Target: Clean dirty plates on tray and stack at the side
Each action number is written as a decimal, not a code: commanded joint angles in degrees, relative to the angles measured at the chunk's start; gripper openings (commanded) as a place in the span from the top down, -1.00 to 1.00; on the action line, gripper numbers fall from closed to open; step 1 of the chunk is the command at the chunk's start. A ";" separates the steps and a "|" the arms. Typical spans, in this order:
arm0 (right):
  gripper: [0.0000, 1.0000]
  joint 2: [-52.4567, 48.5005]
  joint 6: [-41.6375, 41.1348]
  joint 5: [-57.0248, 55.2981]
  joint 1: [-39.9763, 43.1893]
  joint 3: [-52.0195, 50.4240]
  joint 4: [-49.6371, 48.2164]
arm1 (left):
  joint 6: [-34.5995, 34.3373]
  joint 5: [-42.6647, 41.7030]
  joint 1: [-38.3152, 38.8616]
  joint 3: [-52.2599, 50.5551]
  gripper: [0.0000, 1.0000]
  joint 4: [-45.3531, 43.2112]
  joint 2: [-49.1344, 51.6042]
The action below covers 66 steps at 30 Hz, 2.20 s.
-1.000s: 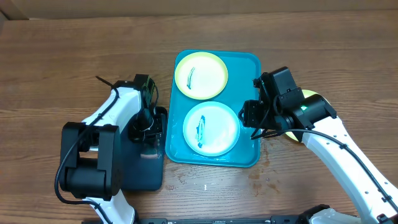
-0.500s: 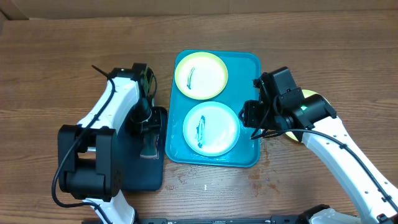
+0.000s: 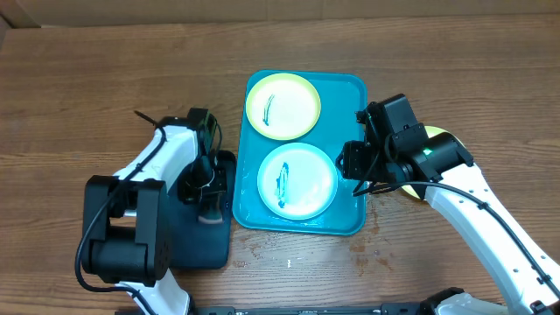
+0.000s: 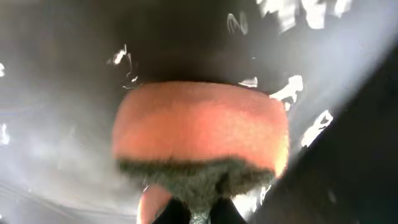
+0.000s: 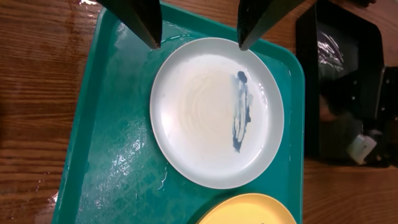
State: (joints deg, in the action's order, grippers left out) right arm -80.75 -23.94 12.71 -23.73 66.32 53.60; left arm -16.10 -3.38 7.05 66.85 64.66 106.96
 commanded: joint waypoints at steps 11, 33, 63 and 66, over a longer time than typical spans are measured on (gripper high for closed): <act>0.18 0.04 0.20 -0.20 -0.20 0.31 -0.11 | -0.24 -0.46 1.14 9.88 0.92 3.21 -0.46; 0.17 -1.86 -1.75 -8.41 -0.20 -2.80 -2.38 | 1.99 -4.83 1.88 21.75 0.91 8.61 -2.10; 0.92 -25.90 6.36 -1.66 -0.20 -5.95 -10.82 | -6.84 -13.92 22.84 10.12 0.92 -18.05 6.95; 0.92 -25.90 6.36 -1.66 -0.20 -5.97 -10.71 | -7.26 -9.94 21.92 10.14 0.92 -16.39 10.21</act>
State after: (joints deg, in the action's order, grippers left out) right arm -105.54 -18.17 12.43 -23.66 62.30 42.48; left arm -22.26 -16.32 29.80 77.28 47.09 114.32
